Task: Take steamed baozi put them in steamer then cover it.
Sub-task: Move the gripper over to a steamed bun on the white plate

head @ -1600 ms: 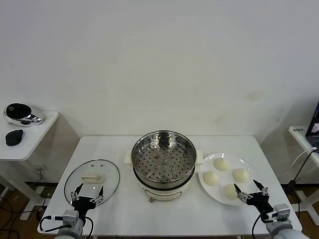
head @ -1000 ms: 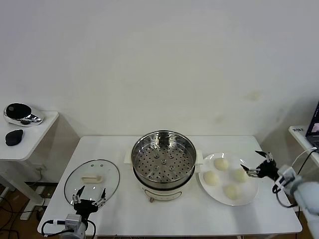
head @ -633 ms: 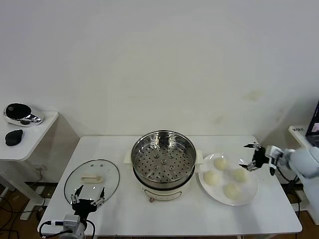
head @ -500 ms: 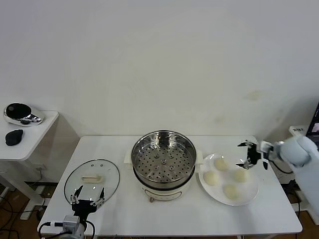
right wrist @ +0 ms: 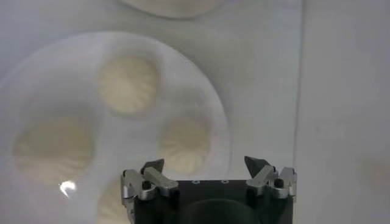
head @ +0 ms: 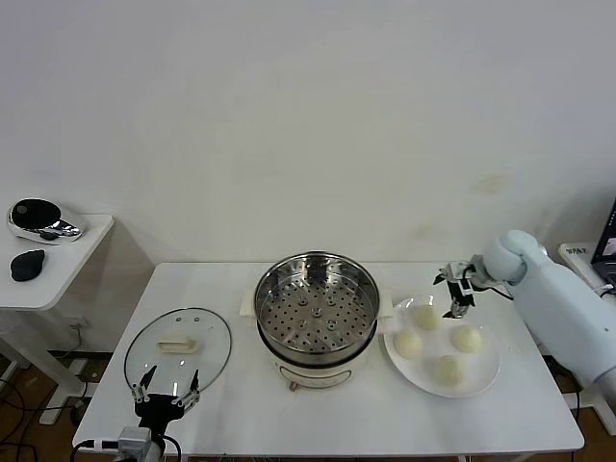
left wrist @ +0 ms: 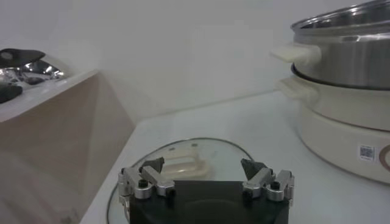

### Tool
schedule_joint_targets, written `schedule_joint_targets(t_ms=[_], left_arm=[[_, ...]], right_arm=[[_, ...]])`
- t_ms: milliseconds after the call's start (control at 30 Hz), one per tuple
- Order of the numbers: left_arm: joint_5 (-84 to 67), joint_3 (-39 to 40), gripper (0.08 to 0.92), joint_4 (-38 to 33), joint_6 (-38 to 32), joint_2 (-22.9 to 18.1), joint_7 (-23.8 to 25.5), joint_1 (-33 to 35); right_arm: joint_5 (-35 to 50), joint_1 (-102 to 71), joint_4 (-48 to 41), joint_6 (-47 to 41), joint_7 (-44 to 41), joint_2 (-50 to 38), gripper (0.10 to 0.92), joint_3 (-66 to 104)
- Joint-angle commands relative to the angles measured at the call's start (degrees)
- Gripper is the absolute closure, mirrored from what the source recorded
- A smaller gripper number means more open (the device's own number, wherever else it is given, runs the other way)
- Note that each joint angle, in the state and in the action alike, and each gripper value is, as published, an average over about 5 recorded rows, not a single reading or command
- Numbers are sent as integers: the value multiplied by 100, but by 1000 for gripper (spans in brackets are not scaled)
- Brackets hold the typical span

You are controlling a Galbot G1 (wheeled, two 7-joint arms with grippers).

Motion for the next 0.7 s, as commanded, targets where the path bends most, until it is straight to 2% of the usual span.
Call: schedule_joint_targets(t_ms=[33, 700], left_arm=[[13, 7, 177, -13, -4, -14, 0, 53], [31, 35, 177, 36, -11, -13, -3, 76]], right_arm=[[-222, 349, -420, 89, -117, 215, 202, -449], [-222, 92, -771, -29, 216, 539, 202, -338]])
